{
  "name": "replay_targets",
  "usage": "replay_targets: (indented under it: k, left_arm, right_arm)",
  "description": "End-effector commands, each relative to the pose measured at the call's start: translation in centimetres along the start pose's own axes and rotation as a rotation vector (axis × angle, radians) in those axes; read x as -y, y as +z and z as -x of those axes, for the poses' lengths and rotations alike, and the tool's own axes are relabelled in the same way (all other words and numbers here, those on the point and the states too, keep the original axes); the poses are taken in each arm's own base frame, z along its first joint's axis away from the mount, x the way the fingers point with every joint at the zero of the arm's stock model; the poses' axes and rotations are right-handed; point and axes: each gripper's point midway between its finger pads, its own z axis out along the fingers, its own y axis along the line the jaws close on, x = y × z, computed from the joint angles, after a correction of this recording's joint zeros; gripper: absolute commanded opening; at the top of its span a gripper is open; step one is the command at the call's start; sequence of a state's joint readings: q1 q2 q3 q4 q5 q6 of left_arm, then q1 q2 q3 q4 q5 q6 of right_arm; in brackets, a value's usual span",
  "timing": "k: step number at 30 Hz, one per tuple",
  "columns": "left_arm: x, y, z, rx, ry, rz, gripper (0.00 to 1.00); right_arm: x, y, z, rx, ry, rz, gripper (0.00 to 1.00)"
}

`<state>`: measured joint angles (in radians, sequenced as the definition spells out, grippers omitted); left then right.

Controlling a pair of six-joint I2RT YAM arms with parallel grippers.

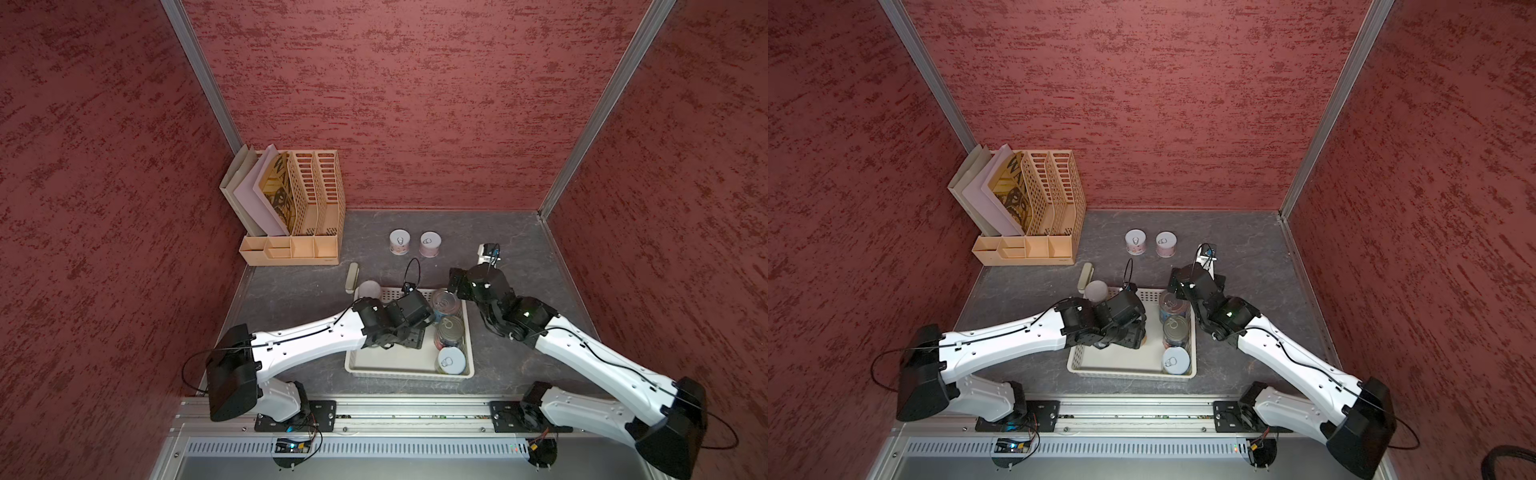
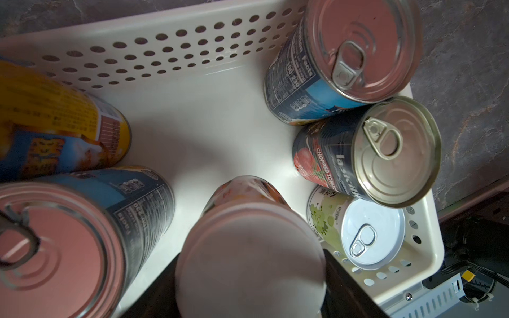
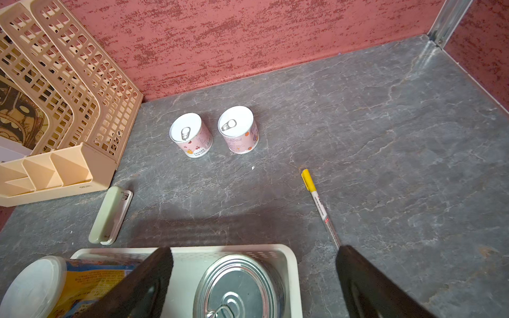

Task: Put the canned food in the basket
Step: Place the canned food in the basket.

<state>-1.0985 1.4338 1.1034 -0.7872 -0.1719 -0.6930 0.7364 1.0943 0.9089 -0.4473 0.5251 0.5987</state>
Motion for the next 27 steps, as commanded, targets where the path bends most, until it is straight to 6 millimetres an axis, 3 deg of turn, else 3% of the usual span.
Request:
replay_targets:
  k: [1,11,21,27]
  left_arm:
    - [0.7,-0.3,1.2,0.057,-0.044,-0.051,0.35]
    - [-1.1,0.8,-1.1,-0.015,-0.086,0.019,0.29]
    - [-5.2,1.6,-5.1,-0.093,-0.125,0.173,0.29]
    - [-6.9,1.5,-6.3,-0.09,-0.139,0.195,0.3]
  right_arm:
    - [-0.2,0.2,0.2,-0.002,0.012,0.011,0.98]
    - [-0.8,0.9,-0.4,-0.031,-0.003,0.013,0.98]
    - [-1.1,1.4,-0.8,-0.048,-0.008,0.018,0.98]
    - [-1.4,1.9,-1.2,-0.066,-0.017,0.021,0.98]
